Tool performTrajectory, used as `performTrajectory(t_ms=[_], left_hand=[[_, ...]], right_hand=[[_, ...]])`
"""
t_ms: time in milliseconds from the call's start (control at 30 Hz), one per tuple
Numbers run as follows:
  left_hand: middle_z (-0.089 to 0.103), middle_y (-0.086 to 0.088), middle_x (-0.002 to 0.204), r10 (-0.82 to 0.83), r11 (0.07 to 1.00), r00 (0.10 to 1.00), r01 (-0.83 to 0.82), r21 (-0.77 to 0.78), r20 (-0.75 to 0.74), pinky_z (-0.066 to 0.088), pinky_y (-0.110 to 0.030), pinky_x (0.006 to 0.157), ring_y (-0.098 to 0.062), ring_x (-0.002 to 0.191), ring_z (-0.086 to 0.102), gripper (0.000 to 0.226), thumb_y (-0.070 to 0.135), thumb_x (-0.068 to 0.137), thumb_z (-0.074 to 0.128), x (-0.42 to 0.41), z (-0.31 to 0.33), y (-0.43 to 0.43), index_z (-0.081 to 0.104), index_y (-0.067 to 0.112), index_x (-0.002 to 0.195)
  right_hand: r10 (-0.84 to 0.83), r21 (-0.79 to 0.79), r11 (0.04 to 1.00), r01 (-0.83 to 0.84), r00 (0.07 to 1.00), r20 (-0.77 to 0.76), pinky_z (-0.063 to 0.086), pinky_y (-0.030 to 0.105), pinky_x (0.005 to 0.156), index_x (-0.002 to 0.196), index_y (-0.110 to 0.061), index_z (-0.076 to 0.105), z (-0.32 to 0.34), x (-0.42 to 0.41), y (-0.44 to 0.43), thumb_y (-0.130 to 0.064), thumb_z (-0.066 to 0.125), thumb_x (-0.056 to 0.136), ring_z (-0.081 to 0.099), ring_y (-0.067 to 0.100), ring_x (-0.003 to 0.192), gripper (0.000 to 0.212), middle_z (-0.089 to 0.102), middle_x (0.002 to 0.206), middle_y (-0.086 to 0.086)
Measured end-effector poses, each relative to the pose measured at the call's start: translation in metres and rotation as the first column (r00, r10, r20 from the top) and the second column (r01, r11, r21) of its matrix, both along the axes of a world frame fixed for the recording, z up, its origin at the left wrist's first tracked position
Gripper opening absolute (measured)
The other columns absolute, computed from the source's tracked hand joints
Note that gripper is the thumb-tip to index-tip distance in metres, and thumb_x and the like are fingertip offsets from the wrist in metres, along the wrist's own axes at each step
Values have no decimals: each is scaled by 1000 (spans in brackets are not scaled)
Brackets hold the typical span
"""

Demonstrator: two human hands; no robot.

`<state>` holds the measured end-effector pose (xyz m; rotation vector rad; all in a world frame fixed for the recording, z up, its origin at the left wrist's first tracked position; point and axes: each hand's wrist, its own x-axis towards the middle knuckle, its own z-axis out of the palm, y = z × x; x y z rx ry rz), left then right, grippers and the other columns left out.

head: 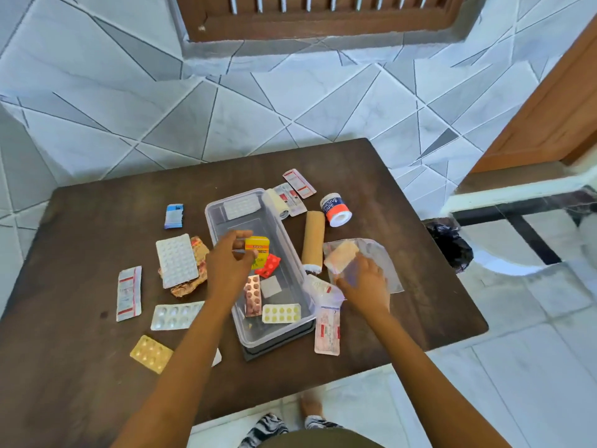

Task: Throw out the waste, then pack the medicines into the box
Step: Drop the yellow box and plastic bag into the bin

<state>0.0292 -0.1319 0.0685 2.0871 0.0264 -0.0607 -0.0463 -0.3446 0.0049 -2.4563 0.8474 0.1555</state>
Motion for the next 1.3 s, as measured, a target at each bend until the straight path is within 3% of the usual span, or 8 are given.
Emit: performTrajectory(t_ms=[200, 467, 633, 767, 867, 1033, 1200, 1300], left_hand=[[65, -8, 108, -120, 992, 993, 121, 23, -13, 43, -11, 62, -15, 89, 58, 29, 0, 86, 61, -7, -4, -25, 61, 10, 114], [59, 2, 102, -113, 993, 993, 113, 16, -31, 43, -9, 63, -15, 90, 59, 29, 2, 88, 60, -12, -6, -19, 60, 13, 114], [59, 2, 104, -97, 995, 995, 96, -35, -33, 44, -10, 63, -14, 92, 58, 29, 3, 88, 61, -13, -1, -24, 60, 13, 115], [61, 0, 101, -104, 986, 993, 95, -139, -60, 50, -11, 62, -8, 82, 61, 26, 2, 89, 59, -14, 2, -32, 60, 17, 111], [64, -5, 102, -130, 975, 988, 112, -191, -81, 52, -19, 65, -13, 84, 64, 24, 2, 90, 56, -15, 0, -43, 59, 21, 105], [64, -6, 103, -164, 969, 981, 140, -202, -107, 52, -16, 65, -19, 93, 63, 23, 1, 90, 56, -24, 0, -73, 59, 14, 109], [63, -2, 104, -215, 968, 971, 198, -154, -102, 52, -28, 78, -18, 94, 62, 18, 5, 90, 56, -45, -1, -126, 58, 17, 103], [64, -3, 105, -224, 960, 971, 205, -192, -88, 52, -27, 77, -17, 96, 62, 22, 1, 89, 57, -61, -4, -173, 61, 10, 108]], right_hand=[[-75, -152, 987, 59, 991, -107, 23, 45, 116, 145, -14, 17, -28, 1, -14, -58, 54, 81, 18, 32, 144, 86, 16, 157, 12], [-166, -125, 973, 192, 968, 189, 54, 34, 81, 107, -9, 65, -14, -6, -25, -25, 48, 94, 66, 28, 94, 26, 70, 109, 14], [-93, 45, 995, 84, 948, 304, 44, 28, 68, 103, 2, 65, 17, -4, -30, -16, 48, 94, 66, 37, 87, 26, 70, 100, 24], [-116, 249, 968, 21, 920, 374, 52, 40, 91, 122, -2, 52, 46, -2, -23, -12, 46, 94, 61, 35, 107, 30, 61, 123, 19], [-130, 393, 919, -36, 913, 387, 54, 44, 90, 126, -10, 48, 61, -10, -23, -8, 48, 92, 60, 31, 110, 34, 58, 126, 13], [-215, 518, 855, -30, 887, 408, 52, 8, 66, 101, -8, 64, 68, -39, -35, 0, 47, 91, 63, 15, 83, 21, 63, 99, 1], [-385, 558, 816, 151, 862, 331, 49, 23, 77, 100, -3, 67, 65, -64, -82, -15, 55, 90, 59, 19, 87, 20, 63, 93, 5], [-542, 732, 639, 237, 814, 210, 52, 28, 78, 94, -5, 66, 66, -75, -119, -18, 53, 92, 57, 22, 89, 18, 61, 89, 7]])
